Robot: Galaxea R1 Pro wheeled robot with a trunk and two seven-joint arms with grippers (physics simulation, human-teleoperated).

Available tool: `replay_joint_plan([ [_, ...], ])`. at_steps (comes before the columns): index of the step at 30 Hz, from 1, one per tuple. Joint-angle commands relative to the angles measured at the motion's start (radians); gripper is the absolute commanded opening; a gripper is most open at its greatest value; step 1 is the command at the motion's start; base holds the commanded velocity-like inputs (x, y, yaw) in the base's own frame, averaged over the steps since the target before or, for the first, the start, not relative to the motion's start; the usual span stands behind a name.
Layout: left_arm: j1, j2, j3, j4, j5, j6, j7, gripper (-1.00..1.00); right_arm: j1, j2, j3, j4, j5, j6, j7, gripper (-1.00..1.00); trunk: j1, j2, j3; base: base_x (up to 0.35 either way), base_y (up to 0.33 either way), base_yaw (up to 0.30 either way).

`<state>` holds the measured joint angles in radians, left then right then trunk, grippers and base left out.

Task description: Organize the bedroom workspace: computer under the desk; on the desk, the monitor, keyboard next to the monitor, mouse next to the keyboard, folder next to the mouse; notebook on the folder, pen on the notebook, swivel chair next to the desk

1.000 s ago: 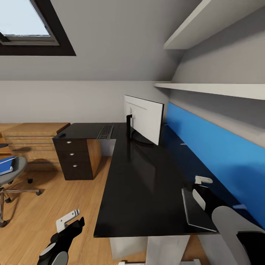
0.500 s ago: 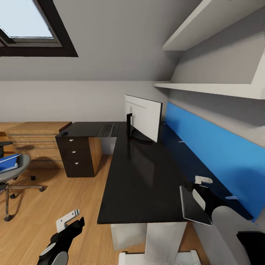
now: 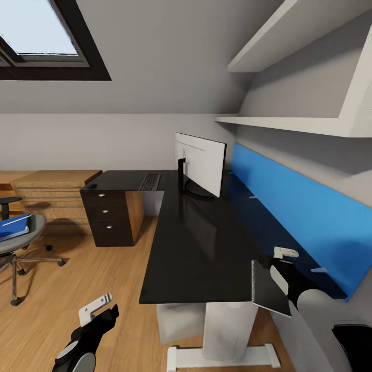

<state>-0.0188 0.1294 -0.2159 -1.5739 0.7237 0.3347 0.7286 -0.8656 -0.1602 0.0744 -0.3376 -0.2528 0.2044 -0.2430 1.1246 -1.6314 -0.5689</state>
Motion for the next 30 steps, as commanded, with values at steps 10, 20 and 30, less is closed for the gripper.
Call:
replay_joint_plan([
  [10, -0.001, 0.001, -0.005, -0.002, 0.006, 0.003, 0.008, 1.0, 0.0, 0.0, 0.009, 0.051, -0.01, 0.006, -0.005, 1.0, -0.011, 0.021, 0.008, -0.001, 0.0, 0.0],
  [20, -0.001, 0.001, -0.006, 0.0, 0.002, 0.003, 0.007, 1.0, 0.0, 0.0, 0.008, 0.019, -0.015, -0.056, -0.005, 1.0, -0.05, 0.091, 0.039, 0.0, 0.0, 0.0],
  [30, -0.001, 0.001, -0.006, 0.001, -0.001, 0.003, 0.007, 1.0, 0.049, 0.002, 0.008, -0.227, -0.019, 0.058, -0.006, 1.0, -0.088, 0.161, 0.071, 0.0, 0.0, 0.0],
])
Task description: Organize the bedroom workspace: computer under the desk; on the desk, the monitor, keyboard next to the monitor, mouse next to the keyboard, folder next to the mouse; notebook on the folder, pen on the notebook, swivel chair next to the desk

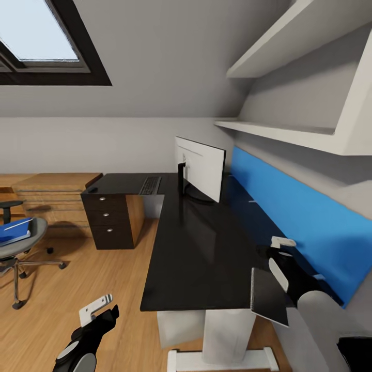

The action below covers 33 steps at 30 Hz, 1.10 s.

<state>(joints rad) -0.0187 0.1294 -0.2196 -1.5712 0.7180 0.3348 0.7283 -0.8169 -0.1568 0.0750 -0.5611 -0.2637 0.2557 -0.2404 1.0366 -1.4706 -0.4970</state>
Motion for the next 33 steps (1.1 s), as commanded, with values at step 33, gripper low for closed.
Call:
replay_joint_plan([
  [33, -0.001, 0.002, -0.001, -0.001, 0.003, 0.003, 0.008, 1.0, 0.185, 0.001, 0.006, -0.47, -0.218, 0.31, -0.014, 1.0, -0.019, 0.035, 0.015, -0.067, 0.0, 0.0],
])
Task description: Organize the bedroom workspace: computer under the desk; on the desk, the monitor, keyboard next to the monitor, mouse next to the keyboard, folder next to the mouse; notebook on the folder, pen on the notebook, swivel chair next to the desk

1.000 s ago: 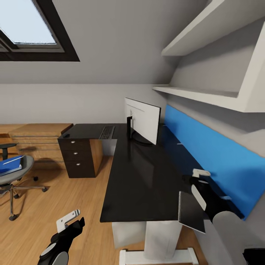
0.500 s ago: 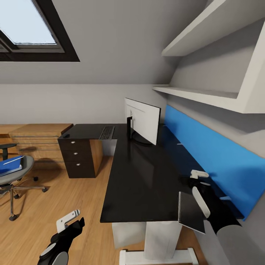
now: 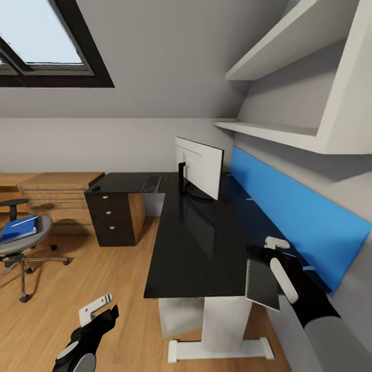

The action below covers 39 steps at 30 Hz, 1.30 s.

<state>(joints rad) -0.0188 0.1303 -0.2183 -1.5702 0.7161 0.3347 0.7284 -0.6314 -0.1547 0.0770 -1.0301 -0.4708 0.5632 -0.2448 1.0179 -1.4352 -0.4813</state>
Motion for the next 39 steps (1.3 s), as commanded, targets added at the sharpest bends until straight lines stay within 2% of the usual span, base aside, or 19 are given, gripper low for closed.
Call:
replay_joint_plan([
  [1, -0.001, 0.0, -0.002, -0.001, 0.005, 0.003, 0.008, 1.0, -0.001, 0.0, 0.003, -0.002, -0.012, -0.001, -0.01, 1.0, -0.001, -0.001, -0.001, -0.328, 0.0, 0.0],
  [4, -0.001, 0.0, -0.002, -0.001, 0.005, 0.003, 0.008, 1.0, -0.001, 0.001, -0.006, -0.002, -0.013, -0.002, -0.011, 1.0, -0.001, -0.001, -0.001, -0.331, 0.0, 0.0],
  [6, -0.001, 0.0, -0.003, -0.001, 0.005, 0.003, 0.007, 1.0, -0.001, 0.0, -0.033, 0.0, -0.015, -0.002, -0.009, 1.0, -0.001, -0.001, -0.001, -0.335, 0.0, 0.0],
  [10, -0.001, 0.0, -0.003, -0.001, 0.005, 0.003, 0.007, 1.0, 0.001, -0.001, -0.036, 0.004, -0.016, -0.003, -0.006, 1.0, -0.001, -0.001, -0.001, -0.335, 0.0, 0.0],
  [11, -0.001, 0.0, -0.003, -0.002, 0.005, 0.003, 0.007, 1.0, 0.015, -0.004, -0.042, 0.008, -0.074, -0.004, -0.002, 1.0, -0.001, -0.001, -0.001, -0.334, 0.0, 0.0],
  [14, 0.0, 0.0, -0.003, -0.001, 0.005, 0.003, 0.007, 1.0, 0.018, -0.007, -0.046, 0.008, -0.13, -0.005, -0.001, 1.0, -0.001, -0.001, -0.001, -0.326, 0.0, 0.0],
  [15, -0.001, 0.0, -0.003, -0.002, 0.005, 0.003, 0.007, 1.0, 0.019, -0.012, -0.047, 0.009, -0.169, -0.005, 0.0, 1.0, -0.001, -0.001, -0.001, -0.291, 0.0, 0.0],
  [20, -0.001, 0.0, -0.002, -0.002, 0.006, 0.003, 0.007, 1.0, 0.025, -0.034, -0.049, 0.024, -0.278, -0.004, 0.012, 1.0, -0.001, -0.001, -0.001, -0.154, 0.0, 0.0],
  [21, -0.001, 0.0, -0.002, -0.002, 0.006, 0.002, 0.007, 1.0, 0.029, -0.042, -0.052, 0.036, -0.318, -0.002, 0.025, 1.0, -0.001, -0.001, -0.001, -0.053, 0.0, 0.0],
  [24, -0.001, 0.0, -0.002, -0.004, 0.007, 0.002, 0.007, 1.0, 0.032, -0.058, -0.062, 0.059, -0.386, 0.001, 0.051, 1.0, -0.001, -0.001, -0.001, -0.034, 0.0, 0.0],
  [25, -0.001, 0.0, -0.002, -0.006, 0.008, 0.002, 0.007, 1.0, 0.033, -0.071, -0.069, 0.078, -0.435, 0.004, 0.071, 1.0, -0.001, -0.001, -0.001, -0.017, 0.0, 0.0],
  [27, -0.001, 0.0, -0.003, -0.007, 0.008, 0.001, 0.007, 1.0, 0.033, -0.084, -0.073, 0.097, -0.487, 0.008, 0.092, 1.0, -0.001, -0.001, -0.001, -0.012, 0.0, 0.0],
  [28, -0.001, -0.001, -0.004, -0.008, 0.009, 0.001, 0.006, 1.0, 0.034, -0.112, -0.078, 0.133, -0.583, 0.028, 0.131, 1.0, -0.001, -0.001, -0.001, -0.005, 0.0, 0.0],
  [29, -0.001, -0.001, -0.004, -0.008, 0.009, 0.001, 0.007, 1.0, 0.034, -0.125, -0.08, 0.149, -0.623, 0.041, 0.15, 1.0, -0.001, -0.001, -0.001, -0.003, 0.0, 0.0],
  [32, -0.001, -0.001, -0.004, -0.008, 0.009, 0.0, 0.007, 1.0, 0.035, -0.152, -0.082, 0.173, -0.68, 0.058, 0.188, 1.0, -0.001, -0.001, -0.001, -0.002, 0.0, 0.0],
  [36, -0.001, -0.001, -0.004, -0.008, 0.009, 0.0, 0.008, 1.0, 0.035, -0.177, -0.084, 0.205, -0.713, 0.067, 0.249, 1.0, 0.015, -0.029, -0.014, 0.0, 0.0, 0.0],
  [39, -0.001, -0.002, -0.004, -0.008, 0.009, 0.0, 0.008, 1.0, 0.035, -0.187, -0.085, 0.216, -0.72, 0.069, 0.283, 1.0, 0.026, -0.05, -0.023, 0.0, 0.0, 0.0],
])
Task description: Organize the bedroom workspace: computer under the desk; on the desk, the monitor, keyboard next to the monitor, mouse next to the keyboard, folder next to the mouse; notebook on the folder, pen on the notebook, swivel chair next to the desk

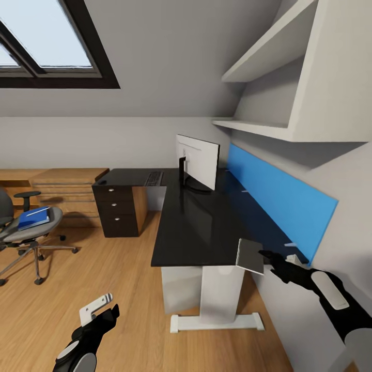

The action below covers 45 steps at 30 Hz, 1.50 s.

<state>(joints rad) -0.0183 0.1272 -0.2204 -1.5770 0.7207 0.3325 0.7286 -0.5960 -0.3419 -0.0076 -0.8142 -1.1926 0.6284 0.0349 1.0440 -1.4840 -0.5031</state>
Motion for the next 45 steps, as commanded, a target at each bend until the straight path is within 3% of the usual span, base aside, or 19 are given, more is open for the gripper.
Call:
replay_joint_plan([
  [1, -0.001, 0.001, -0.002, -0.001, 0.005, 0.003, 0.008, 1.0, -0.001, -0.001, -0.001, 0.001, 0.001, 0.004, 0.007, 1.0, 0.004, -0.008, -0.004, 0.0, 0.0, 0.0],
  [34, -0.001, 0.0, -0.005, -0.001, 0.002, 0.003, 0.008, 1.0, -0.001, -0.005, -0.002, 0.007, -0.001, 0.001, 0.027, 1.0, 0.13, -0.239, -0.108, 0.0, 0.0, 0.0],
  [45, -0.001, 0.0, -0.005, 0.0, 0.002, 0.003, 0.008, 1.0, -0.001, -0.008, -0.002, 0.007, 0.0, 0.001, 0.064, 1.0, 0.173, -0.316, -0.142, 0.0, 0.0, 0.0],
])
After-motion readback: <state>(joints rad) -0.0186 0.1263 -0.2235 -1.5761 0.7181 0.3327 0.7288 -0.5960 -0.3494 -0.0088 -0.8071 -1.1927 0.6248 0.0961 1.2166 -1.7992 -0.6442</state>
